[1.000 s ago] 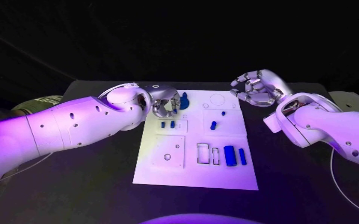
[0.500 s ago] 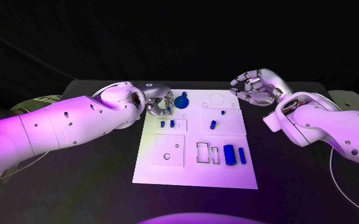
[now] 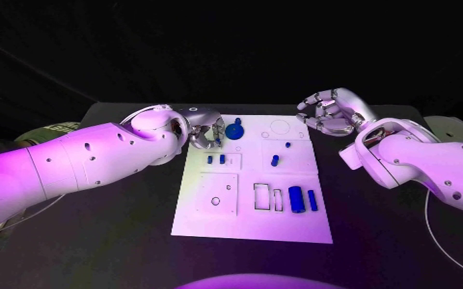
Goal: Assemble the parts on the task board
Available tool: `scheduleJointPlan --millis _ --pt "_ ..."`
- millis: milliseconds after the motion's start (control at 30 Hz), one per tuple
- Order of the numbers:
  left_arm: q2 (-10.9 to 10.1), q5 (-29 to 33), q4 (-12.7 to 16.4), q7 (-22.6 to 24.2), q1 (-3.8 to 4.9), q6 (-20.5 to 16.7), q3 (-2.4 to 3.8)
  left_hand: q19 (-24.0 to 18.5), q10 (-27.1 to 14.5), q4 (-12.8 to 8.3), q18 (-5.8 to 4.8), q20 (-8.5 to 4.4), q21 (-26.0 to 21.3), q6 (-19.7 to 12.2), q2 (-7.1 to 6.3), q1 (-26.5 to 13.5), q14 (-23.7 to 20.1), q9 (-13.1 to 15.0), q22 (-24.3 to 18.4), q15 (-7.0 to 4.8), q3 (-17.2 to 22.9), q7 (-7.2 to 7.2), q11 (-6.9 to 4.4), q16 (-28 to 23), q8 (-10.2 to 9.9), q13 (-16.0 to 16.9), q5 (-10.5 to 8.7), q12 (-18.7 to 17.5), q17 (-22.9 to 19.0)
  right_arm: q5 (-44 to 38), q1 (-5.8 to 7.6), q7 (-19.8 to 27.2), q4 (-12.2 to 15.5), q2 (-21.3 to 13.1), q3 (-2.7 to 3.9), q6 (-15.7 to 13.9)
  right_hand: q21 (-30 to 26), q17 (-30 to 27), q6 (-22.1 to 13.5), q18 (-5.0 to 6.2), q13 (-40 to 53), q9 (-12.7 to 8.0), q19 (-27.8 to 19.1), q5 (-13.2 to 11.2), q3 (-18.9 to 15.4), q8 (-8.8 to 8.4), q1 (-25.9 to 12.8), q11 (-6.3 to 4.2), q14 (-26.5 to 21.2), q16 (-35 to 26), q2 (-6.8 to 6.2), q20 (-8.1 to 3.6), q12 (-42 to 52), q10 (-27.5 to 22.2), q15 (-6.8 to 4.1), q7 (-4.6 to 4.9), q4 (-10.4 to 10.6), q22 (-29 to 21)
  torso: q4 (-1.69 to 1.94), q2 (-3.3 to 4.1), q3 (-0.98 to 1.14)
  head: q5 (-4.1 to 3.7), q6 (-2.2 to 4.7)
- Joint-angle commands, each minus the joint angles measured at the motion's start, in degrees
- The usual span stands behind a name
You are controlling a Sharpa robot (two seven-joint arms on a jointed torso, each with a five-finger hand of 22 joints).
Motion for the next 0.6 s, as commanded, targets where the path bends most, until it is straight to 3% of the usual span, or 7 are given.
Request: scheduleJointPlan --millis 33,600 --pt "0.24 0.17 -0.13 -0.01 0.02 1.06 0.03 0.15 0.28 -0.13 -0.95 -0.01 0.26 0.38 -0.10 -0.71 0.33 -0.08 -0.04 -0.17 0.15 -0.09 0.00 0.26 -0.29 -0.11 -0.18 -0.47 -0.09 -0.45 -0.05 0.44 0.01 0.04 0.00 0.28 -0.16 7.95 0.07 0.37 0.07 -0.07 -0.11 0.40 0.34 0.30 -0.53 0.10 4.08 -0.34 0.27 -0.26 0.15 0.31 -0.51 -0.21 0.07 7.95 -0.05 -0.01 0.01 0.06 0.00" --pt "0.85 0.14 -0.57 0.02 -0.07 2.21 -0.03 0.12 0.35 -0.14 -0.94 -0.02 0.24 0.41 -0.09 -0.75 0.30 -0.09 -0.08 -0.17 0.17 -0.09 0.00 0.23 -0.32 -0.12 -0.20 -0.54 -0.21 -0.45 -0.07 0.46 0.02 0.10 0.00 0.28 -0.18 7.95 0.05 0.37 -0.02 -0.08 -0.10 0.42 0.39 0.30 -0.54 0.09 4.08 -0.35 0.27 -0.28 0.10 0.34 -0.53 -0.22 0.03 7.95 -0.02 -0.01 0.01 0.08 -0.07"
